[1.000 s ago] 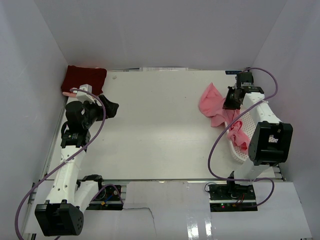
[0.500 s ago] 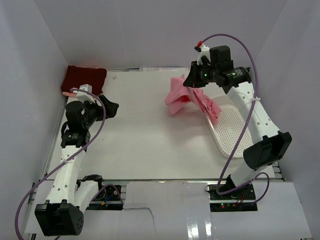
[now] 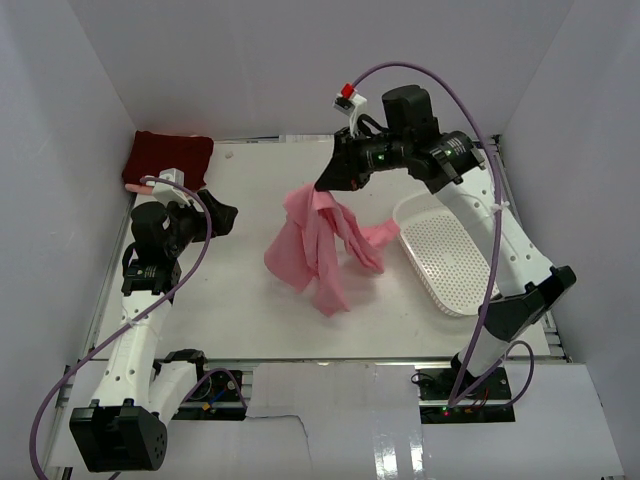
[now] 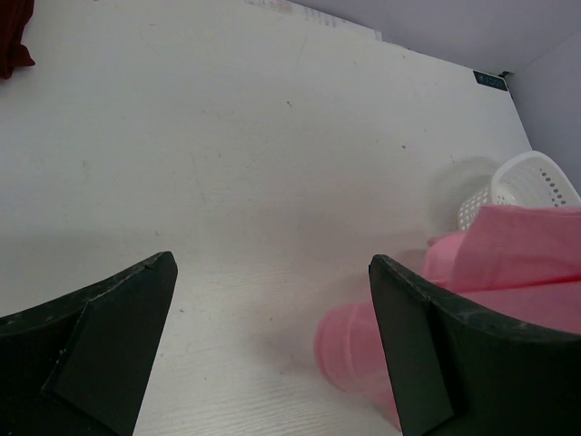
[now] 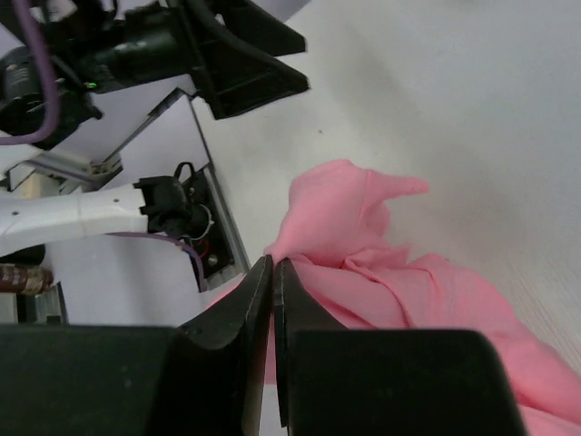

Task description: Fold and stack the t-shirts

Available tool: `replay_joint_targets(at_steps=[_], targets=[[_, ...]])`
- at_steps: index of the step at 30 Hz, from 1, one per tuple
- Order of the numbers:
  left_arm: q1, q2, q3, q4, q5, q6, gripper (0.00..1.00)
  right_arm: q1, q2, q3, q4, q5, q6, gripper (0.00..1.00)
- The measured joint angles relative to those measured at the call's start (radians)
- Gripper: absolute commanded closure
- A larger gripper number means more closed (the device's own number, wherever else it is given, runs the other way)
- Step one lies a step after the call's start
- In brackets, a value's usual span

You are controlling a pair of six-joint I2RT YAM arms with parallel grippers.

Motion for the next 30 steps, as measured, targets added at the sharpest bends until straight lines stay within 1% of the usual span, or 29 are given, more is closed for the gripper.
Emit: replay_joint_targets(at_steps=[2, 4, 6, 8, 9, 10, 13, 15, 17, 18, 19, 21, 24, 30], targets=[[0.0, 0.002, 0.0, 0.001, 0.0, 0.0, 0.02, 0.017, 0.037, 0.096, -0.021, -0.035, 0.005, 0.92], [0.0, 0.006, 0.0, 0.001, 0.0, 0.0, 0.02, 0.021, 0.071, 0.187, -0.002, -0.077, 0.015, 0.92], [0.0, 0.007, 0.0, 0.001, 0.0, 0.0, 0.02, 0.021, 0.067, 0.193, 0.041, -0.113, 0.031, 0.91], [0.0, 0.006, 0.0, 0.002, 0.0, 0.0, 0.02, 0.023, 0.029, 0.09, 0.122, -0.142, 0.052, 0.76], [0.0, 0.006, 0.0, 0.002, 0.0, 0.0, 0.02, 0.025, 0.01, 0.025, 0.143, -0.151, 0.063, 0.65], [0.0, 0.006, 0.0, 0.002, 0.0, 0.0, 0.02, 0.03, -0.002, -0.042, 0.164, -0.156, 0.071, 0.46], [0.0, 0.006, 0.0, 0.002, 0.0, 0.0, 0.02, 0.043, 0.003, -0.227, 0.193, -0.128, 0.068, 0.35], [0.0, 0.006, 0.0, 0.002, 0.0, 0.0, 0.02, 0.051, 0.032, -0.307, 0.159, -0.048, 0.06, 0.33], [0.0, 0.005, 0.0, 0.002, 0.0, 0.0, 0.02, 0.054, 0.064, -0.347, 0.105, 0.079, 0.056, 0.32], [0.0, 0.005, 0.0, 0.002, 0.0, 0.0, 0.02, 0.054, 0.076, -0.36, 0.062, 0.192, 0.053, 0.32], [0.0, 0.005, 0.0, 0.003, 0.0, 0.0, 0.02, 0.053, 0.081, -0.373, 0.051, 0.219, 0.053, 0.32], [0.0, 0.005, 0.0, 0.002, 0.0, 0.0, 0.02, 0.053, 0.079, -0.402, 0.008, 0.332, 0.052, 0.32], [0.0, 0.005, 0.0, 0.003, 0.0, 0.0, 0.02, 0.048, 0.052, -0.478, -0.024, 0.461, 0.055, 0.32], [0.0, 0.005, 0.0, 0.003, 0.0, 0.0, 0.02, 0.05, -0.095, -0.691, -0.077, 0.701, 0.089, 0.28]])
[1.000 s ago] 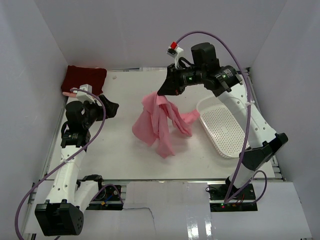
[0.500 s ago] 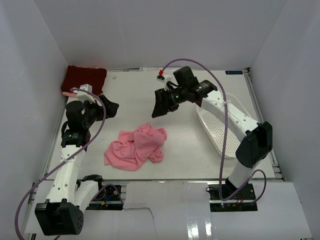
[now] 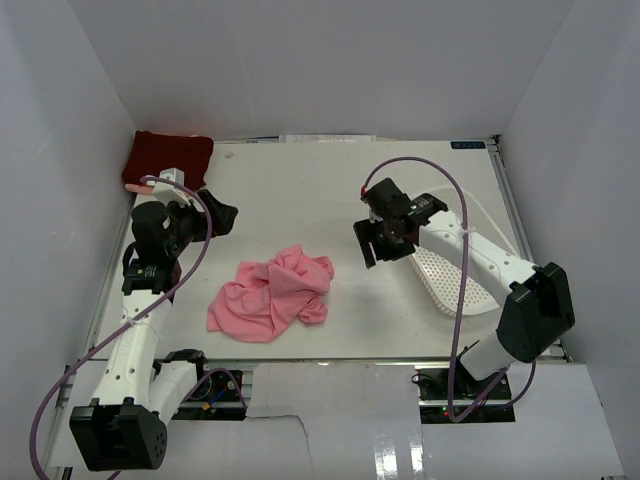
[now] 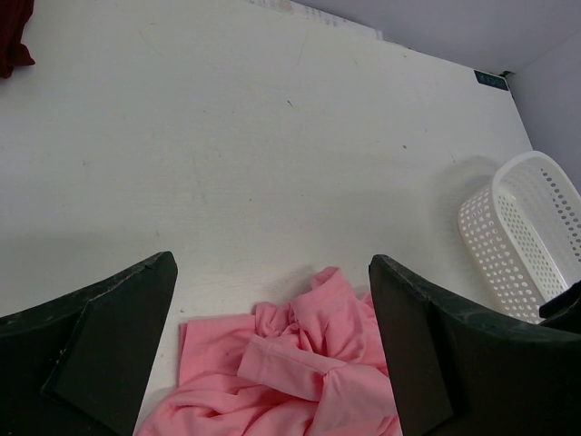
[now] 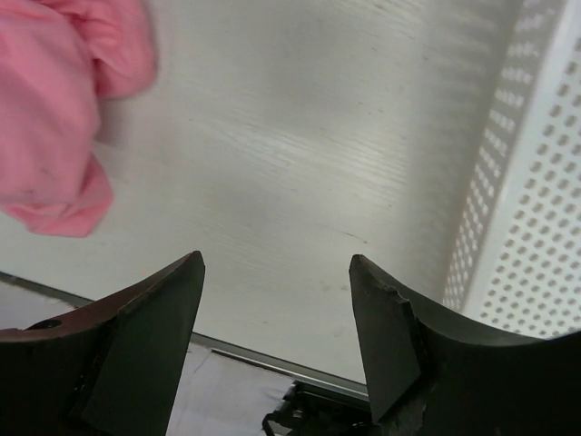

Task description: Fold and stack the t-shirts

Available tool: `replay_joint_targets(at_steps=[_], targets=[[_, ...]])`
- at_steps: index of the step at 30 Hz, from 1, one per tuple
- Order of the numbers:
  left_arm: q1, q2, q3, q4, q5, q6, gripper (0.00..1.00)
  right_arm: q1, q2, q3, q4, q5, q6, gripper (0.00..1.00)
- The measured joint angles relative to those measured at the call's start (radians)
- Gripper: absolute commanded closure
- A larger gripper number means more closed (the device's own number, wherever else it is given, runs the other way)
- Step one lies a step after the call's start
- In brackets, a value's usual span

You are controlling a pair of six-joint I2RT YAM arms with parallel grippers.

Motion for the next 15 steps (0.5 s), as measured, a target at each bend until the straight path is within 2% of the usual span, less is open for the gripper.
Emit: replay_joint_targets(at_steps=[6, 7, 9, 15], targets=[[0.0, 0.001, 0.0, 0.0, 0.003, 0.0, 0.02, -0.008, -0.08, -0.067, -0.027, 0.156, 0.027, 0.28], [0.0, 0.001, 0.0, 0.0, 0.003, 0.0, 0.02, -0.009, -0.081, -0.067, -0.026, 0.183, 0.027, 0.23], [0.0, 0.001, 0.0, 0.0, 0.003, 0.0, 0.02, -0.014, -0.081, -0.068, -0.026, 0.228, 0.024, 0.2], [0.0, 0.002, 0.0, 0.001, 0.003, 0.0, 0.02, -0.089, -0.083, -0.117, -0.01, 0.268, -0.048, 0.19]])
